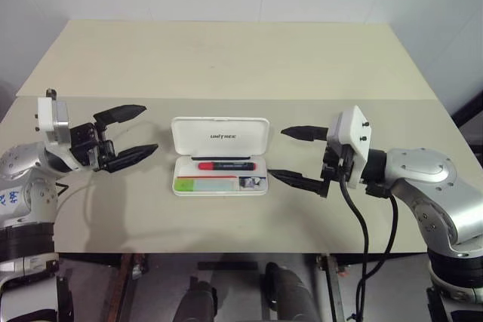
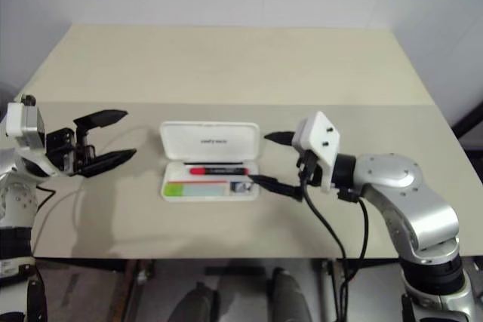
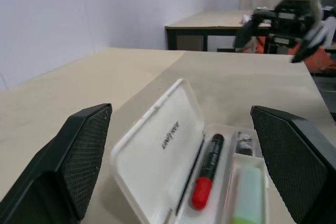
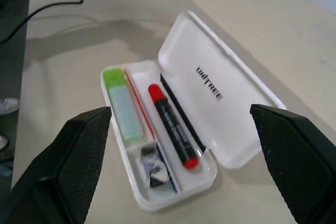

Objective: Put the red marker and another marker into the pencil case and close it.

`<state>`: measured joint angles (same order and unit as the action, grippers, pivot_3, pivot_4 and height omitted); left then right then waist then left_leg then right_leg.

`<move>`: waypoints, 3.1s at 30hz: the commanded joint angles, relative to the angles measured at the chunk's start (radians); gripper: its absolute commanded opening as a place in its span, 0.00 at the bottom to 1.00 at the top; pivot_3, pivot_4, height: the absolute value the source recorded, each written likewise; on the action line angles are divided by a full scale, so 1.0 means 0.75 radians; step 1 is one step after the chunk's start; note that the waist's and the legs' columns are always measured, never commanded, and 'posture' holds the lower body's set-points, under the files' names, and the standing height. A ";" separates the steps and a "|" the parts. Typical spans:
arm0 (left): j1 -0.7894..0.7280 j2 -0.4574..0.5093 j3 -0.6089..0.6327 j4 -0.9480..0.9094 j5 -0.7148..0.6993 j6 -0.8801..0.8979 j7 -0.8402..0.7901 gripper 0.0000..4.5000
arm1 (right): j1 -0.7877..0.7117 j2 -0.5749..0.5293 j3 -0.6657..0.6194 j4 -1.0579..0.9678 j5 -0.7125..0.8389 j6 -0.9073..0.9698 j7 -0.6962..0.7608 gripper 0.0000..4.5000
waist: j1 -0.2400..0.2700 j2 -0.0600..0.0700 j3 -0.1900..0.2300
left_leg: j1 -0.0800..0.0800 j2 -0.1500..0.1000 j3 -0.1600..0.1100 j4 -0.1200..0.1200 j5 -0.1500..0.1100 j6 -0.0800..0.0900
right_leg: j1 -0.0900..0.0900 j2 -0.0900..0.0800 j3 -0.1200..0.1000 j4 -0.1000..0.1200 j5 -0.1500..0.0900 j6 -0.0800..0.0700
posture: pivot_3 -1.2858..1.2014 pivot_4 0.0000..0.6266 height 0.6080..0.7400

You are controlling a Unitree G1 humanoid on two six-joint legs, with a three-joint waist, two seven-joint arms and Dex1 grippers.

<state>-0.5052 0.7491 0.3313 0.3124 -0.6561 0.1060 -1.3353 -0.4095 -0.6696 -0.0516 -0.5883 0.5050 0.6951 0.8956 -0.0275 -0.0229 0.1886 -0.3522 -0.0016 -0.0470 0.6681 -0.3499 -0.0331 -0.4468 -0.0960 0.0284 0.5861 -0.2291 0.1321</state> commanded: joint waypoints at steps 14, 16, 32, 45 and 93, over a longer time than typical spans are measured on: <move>-0.406 0.022 -0.080 0.639 0.185 0.083 -0.007 0.11 | 0.253 -0.074 -0.112 -0.029 -0.032 -0.332 0.006 1.00 | 0.003 -0.001 0.000 | 0.000 -0.001 0.000 0.002 0.000 0.000 | 0.001 0.000 0.001 0.002 0.000 0.001 | 0.52 0.24 1.00; -0.480 0.019 -0.095 0.756 0.226 0.076 -0.002 0.01 | 0.263 -0.079 -0.116 -0.028 -0.034 -0.343 -0.006 1.00 | 0.003 -0.001 0.000 | 0.000 -0.001 0.000 0.004 0.000 0.000 | 0.001 0.000 0.001 0.003 0.000 0.001 | 0.52 0.24 1.00; -0.804 -0.101 -0.265 1.245 0.587 0.128 0.097 0.01 | 0.362 -0.130 -0.153 -0.098 -0.016 -0.309 -0.059 1.00 | 0.007 -0.002 0.000 | -0.002 -0.003 0.000 0.016 -0.001 0.002 | 0.003 0.000 0.002 0.006 0.003 0.004 | 0.52 0.24 1.00; -0.859 -0.146 -0.344 1.255 0.674 0.167 -0.353 0.01 | 0.461 -0.152 -0.208 -0.116 0.000 -0.324 -0.076 1.00 | 0.002 -0.005 0.002 | -0.002 -0.003 0.000 0.017 -0.001 0.003 | 0.003 0.000 0.003 0.007 0.003 0.005 | 0.52 0.24 1.00; -0.535 0.010 -1.075 0.555 0.128 0.183 -0.372 0.01 | 0.734 -0.027 -0.579 0.036 0.386 -0.599 0.066 1.00 | 0.033 -0.005 0.002 | 0.000 -0.003 0.001 0.019 -0.001 0.004 | 0.004 0.001 0.008 0.010 0.003 0.005 | 0.52 0.24 1.00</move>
<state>-0.9028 0.7526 -0.4662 0.7504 -0.5461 0.2494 -1.5023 0.1370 -0.6745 -0.4458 -0.5401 0.7646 0.2454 0.9397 -0.0025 -0.0267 0.1899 -0.3525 -0.0038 -0.0458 0.6825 -0.3504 -0.0300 -0.4436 -0.0953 0.0345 0.5931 -0.2265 0.1357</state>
